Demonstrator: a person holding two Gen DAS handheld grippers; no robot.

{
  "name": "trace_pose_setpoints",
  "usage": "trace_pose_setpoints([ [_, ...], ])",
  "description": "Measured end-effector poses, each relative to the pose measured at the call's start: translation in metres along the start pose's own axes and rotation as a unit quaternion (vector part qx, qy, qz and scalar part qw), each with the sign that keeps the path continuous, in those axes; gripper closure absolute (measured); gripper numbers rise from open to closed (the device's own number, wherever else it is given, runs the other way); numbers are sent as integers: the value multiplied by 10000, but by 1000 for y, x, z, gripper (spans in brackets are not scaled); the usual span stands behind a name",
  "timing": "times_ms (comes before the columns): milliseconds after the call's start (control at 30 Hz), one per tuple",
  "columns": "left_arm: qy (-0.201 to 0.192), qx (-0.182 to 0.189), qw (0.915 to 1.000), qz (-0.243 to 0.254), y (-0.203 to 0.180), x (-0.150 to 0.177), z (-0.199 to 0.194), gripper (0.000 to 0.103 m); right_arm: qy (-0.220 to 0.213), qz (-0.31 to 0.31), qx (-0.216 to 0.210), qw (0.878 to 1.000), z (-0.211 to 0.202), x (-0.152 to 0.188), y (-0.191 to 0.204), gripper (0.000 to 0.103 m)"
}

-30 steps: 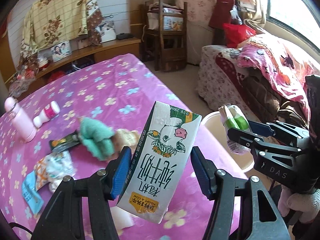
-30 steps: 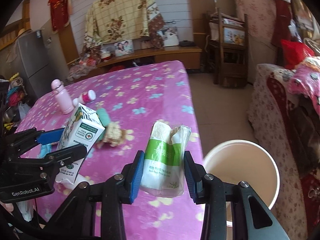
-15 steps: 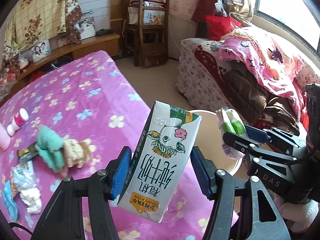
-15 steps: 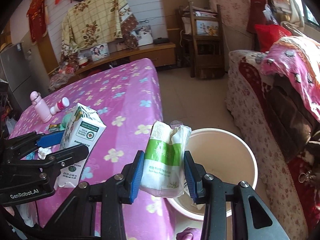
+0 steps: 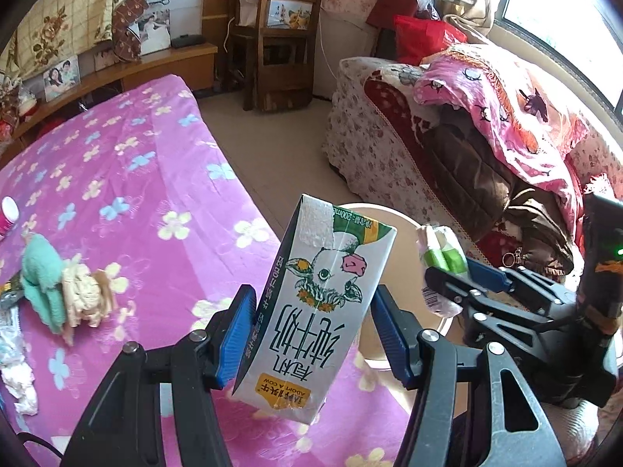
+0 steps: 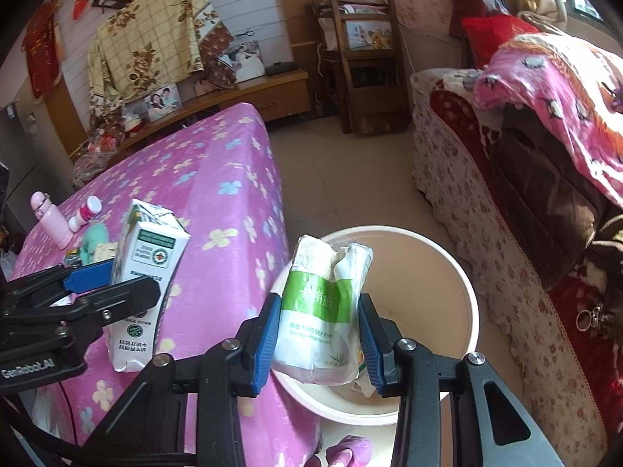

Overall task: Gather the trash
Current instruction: 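Carry both items over the white bin and open both grippers, then return both tools from the bin to the table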

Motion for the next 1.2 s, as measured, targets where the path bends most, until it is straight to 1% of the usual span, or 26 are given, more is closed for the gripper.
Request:
trace_pose_setpoints([
  [100,61,38,10000,-39,-3,2,8,41,112,75,60,9999,10,7,-8,61],
  [200,100,89,9999,-92,-6,3,15,41,224,85,177,9996,21,15,-14,57],
  [300,123,231,9994,-246,-6,2,19,41,314,311,188,9988,30,21,-22,52],
  [333,119,269,9991,-301,-6,1,20,41,334,388,198,9985,32,22,-25,50],
  [400,87,307,9989,-355,-8,-2,21,41,375,518,118,9979,36,25,-30,40],
  [433,70,328,9987,-384,-9,-4,21,41,387,566,90,9976,36,25,-31,32],
  [467,57,365,9984,-422,-10,-6,22,41,377,601,103,9974,36,25,-33,31],
  [633,36,643,9956,-686,-16,-10,26,41,244,781,237,9964,29,20,-43,31],
  [767,147,852,9927,-838,-22,-8,35,41,171,870,317,9956,22,17,-48,31],
  [800,162,890,9921,-864,-22,-7,37,40,156,858,341,9956,21,16,-49,31],
  [867,203,969,9908,-927,-23,-6,38,36,92,820,432,9957,16,15,-50,31],
  [933,231,965,9907,-930,-23,-4,39,34,33,807,475,9956,14,13,-52,31],
  [1200,173,580,9951,-778,-10,2,32,34,-96,889,488,9948,6,9,-52,31],
])
Point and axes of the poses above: each gripper's, at about its wrist camera, not at the fingertips, and z roughly the way its jaws point, y to its left, x to its underside, the point moved 5 cm from there along z, roughly the way its jaws point, and after that the axes turned 11 degrees about -y, right-handed, at the moved point
